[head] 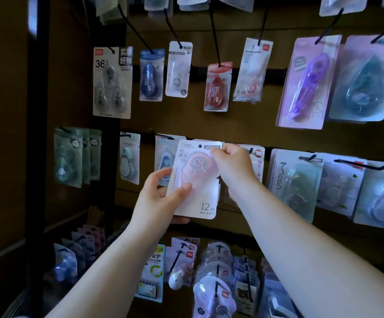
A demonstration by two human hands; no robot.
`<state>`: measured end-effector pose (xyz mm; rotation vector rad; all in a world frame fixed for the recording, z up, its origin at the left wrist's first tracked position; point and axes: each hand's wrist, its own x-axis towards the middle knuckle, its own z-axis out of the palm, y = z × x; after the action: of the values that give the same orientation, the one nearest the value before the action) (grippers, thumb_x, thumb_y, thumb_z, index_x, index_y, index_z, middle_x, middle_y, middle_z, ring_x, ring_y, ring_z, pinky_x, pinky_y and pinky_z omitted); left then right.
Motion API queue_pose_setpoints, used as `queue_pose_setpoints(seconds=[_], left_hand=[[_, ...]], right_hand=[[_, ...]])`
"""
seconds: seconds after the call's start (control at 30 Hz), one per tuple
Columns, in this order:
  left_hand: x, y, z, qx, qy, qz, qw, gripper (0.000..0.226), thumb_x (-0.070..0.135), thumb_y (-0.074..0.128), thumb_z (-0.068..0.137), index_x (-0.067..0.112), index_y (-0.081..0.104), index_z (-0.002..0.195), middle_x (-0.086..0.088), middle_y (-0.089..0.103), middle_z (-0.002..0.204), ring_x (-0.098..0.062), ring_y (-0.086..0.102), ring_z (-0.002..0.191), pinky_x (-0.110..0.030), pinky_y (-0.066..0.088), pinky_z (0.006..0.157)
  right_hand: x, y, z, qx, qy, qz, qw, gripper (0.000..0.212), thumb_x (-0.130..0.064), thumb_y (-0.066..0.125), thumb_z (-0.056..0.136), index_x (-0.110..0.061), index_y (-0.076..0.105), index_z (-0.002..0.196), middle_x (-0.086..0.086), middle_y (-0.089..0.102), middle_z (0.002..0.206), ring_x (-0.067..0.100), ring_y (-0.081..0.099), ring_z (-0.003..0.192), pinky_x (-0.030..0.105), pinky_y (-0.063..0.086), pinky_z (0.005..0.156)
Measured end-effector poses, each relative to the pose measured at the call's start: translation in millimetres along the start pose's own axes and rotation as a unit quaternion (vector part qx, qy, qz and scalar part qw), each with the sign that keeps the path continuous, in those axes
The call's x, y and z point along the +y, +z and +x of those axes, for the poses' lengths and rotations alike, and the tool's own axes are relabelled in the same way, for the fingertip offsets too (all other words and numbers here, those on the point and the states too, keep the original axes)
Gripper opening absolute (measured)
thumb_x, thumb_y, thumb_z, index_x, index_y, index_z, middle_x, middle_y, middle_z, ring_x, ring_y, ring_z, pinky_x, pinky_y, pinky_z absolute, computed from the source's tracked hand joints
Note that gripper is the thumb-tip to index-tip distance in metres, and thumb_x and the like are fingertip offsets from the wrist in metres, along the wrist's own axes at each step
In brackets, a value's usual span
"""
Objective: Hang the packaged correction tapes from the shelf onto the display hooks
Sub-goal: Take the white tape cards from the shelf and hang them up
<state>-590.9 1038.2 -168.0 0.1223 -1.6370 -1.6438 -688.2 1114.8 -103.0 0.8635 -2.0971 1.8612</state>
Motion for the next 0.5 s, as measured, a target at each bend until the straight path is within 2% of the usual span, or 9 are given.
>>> queue_pose_setpoints(seconds=[0.17,0.23,0.27,0.33,0.37,0.43,0.5], left_hand=[[-4.6,0.7,5.1,-0.007,-0.002,-0.006,1.0,0.041,0.019,0.062,0.083,0.03,0.04,0.116,-0.001,0.067,0.093,-0.017,0.068,0.078,-0.026,0.058,0.055],[-8.5,1.6,9.1,-0.006,0.001,0.006,1.0,0.039,0.02,0.061,0.084,0.032,0.039,0.114,0.0,0.066,0.093,-0.017,0.068,0.079,-0.026,0.058,0.056],[-11.2,2.4,12.3,-0.007,0.004,0.015,1.0,0.039,0.02,0.061,0.084,0.032,0.038,0.113,0.002,0.065,0.093,-0.016,0.068,0.08,-0.026,0.058,0.058],[-17.4,4.0,19.3,-0.01,0.013,0.034,0.999,0.04,0.019,0.06,0.085,0.033,0.036,0.113,0.006,0.062,0.09,-0.012,0.066,0.078,-0.025,0.058,0.058],[-21.7,4.9,23.7,-0.008,0.02,0.049,0.999,0.041,0.018,0.061,0.085,0.032,0.036,0.114,0.009,0.059,0.089,-0.009,0.064,0.077,-0.021,0.057,0.056],[-31.0,6.7,33.2,-0.001,0.031,0.097,0.995,0.046,0.017,0.063,0.083,0.03,0.038,0.119,0.009,0.053,0.094,-0.009,0.062,0.078,-0.015,0.055,0.052],[-38.0,8.7,44.0,0.004,0.03,0.15,0.988,0.054,0.02,0.065,0.081,0.026,0.038,0.127,0.001,0.05,0.113,-0.018,0.062,0.092,-0.022,0.057,0.062]], right_hand=[[4.3,-3.1,3.8,0.001,0.01,-0.008,1.0,0.028,-0.016,0.05,0.088,-0.009,0.044,0.061,0.018,0.046,0.064,0.022,0.04,0.063,0.026,0.031,0.056],[5.9,-0.8,7.1,0.007,0.013,-0.022,1.0,0.027,-0.018,0.05,0.088,0.005,0.053,0.074,0.033,0.061,0.086,0.028,0.049,0.07,0.03,0.036,0.063],[6.8,1.0,8.8,0.011,0.017,-0.031,0.999,0.031,-0.019,0.05,0.089,0.012,0.056,0.085,0.033,0.063,0.1,0.035,0.056,0.076,0.031,0.038,0.066],[10.3,3.6,12.7,0.015,0.027,-0.046,0.998,0.037,-0.021,0.05,0.09,0.014,0.057,0.101,0.03,0.064,0.106,0.043,0.061,0.094,0.034,0.044,0.068],[13.1,4.0,15.5,0.014,0.03,-0.052,0.998,0.037,-0.022,0.05,0.09,0.013,0.058,0.101,0.028,0.065,0.102,0.042,0.061,0.093,0.033,0.046,0.066],[18.0,4.0,20.8,0.012,0.032,-0.067,0.997,0.033,-0.024,0.049,0.091,0.006,0.058,0.084,0.017,0.06,0.076,0.029,0.055,0.068,0.023,0.04,0.055],[21.3,5.3,24.5,0.022,0.03,-0.093,0.995,0.027,-0.026,0.047,0.093,-0.007,0.051,0.074,0.005,0.046,0.06,0.016,0.039,0.054,0.022,0.03,0.046]])
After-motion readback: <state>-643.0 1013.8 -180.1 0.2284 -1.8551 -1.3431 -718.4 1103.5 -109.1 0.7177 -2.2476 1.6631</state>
